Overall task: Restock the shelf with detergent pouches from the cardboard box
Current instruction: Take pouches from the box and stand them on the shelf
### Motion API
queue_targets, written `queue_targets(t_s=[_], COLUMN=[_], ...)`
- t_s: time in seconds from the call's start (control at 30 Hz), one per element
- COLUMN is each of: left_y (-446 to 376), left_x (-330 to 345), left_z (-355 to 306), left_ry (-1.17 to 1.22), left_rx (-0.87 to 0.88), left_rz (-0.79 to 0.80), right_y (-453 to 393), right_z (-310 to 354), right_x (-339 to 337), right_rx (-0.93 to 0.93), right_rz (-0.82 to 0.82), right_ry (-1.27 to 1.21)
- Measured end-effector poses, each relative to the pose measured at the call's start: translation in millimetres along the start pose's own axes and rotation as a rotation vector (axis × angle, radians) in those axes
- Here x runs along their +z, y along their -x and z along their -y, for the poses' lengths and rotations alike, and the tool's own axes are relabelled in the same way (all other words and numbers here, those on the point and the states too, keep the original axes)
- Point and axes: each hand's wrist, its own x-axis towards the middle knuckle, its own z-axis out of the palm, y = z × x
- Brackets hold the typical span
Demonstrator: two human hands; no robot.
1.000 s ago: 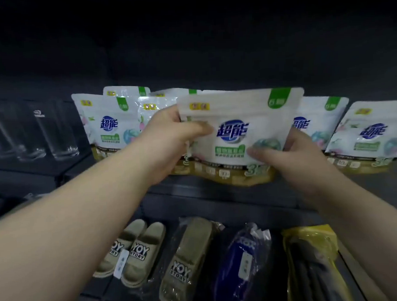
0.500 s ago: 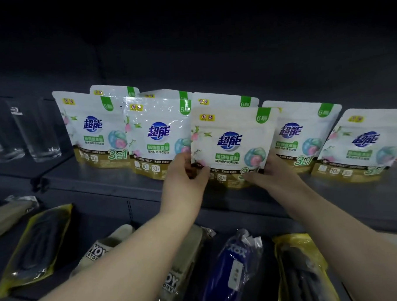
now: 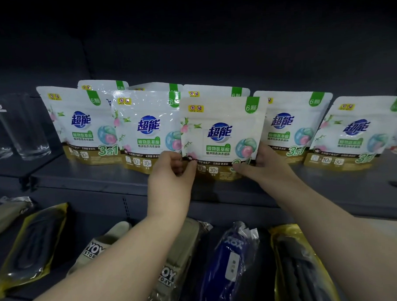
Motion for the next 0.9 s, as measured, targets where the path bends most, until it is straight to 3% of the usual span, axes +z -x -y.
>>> queue_targets(t_s=[0.1, 0.27, 0.33, 0.43, 0.53, 0.67, 0.73, 0.8, 0.9], left_y=[4, 21, 35, 61, 93, 146, 171, 191, 219], left_x=[-3, -16, -22, -38, -60, -79, -84, -84, -77], left_z=[-1, -2, 2, 22, 60, 140, 178, 203, 231], left_ry=[0.004, 0.215, 0.304, 0.350, 0.265, -0.180, -0.489, -0.794, -1.006], left_rx=[0.009, -0.076, -0.104, -0.159, -0.307, -0.636, -0.702, -0.636, -0.556], left_rz=[0.000, 0.079, 0.140, 0.314, 0.616, 0.984, 1.214, 1.396, 1.592], right_y=[1, 33, 59, 99, 129, 161, 179, 196, 220], right_z=[-1, 5, 6, 1, -23, -91, -129, -161, -205], right_x=[0, 7, 15, 37, 71, 118, 142, 168, 208], right_rx=[0.008, -0.017, -0.063, -0.077, 0.071, 0.457, 0.654, 0.776, 0.741], right_rz=[-0.068, -0.487, -0.456, -0.105, 0.288, 0.848, 1.129, 1.289, 1.315], right_ry=[-0.015, -0.154, -0.216, -0.245, -0.112, 0.120, 0.281, 0.427, 0.701])
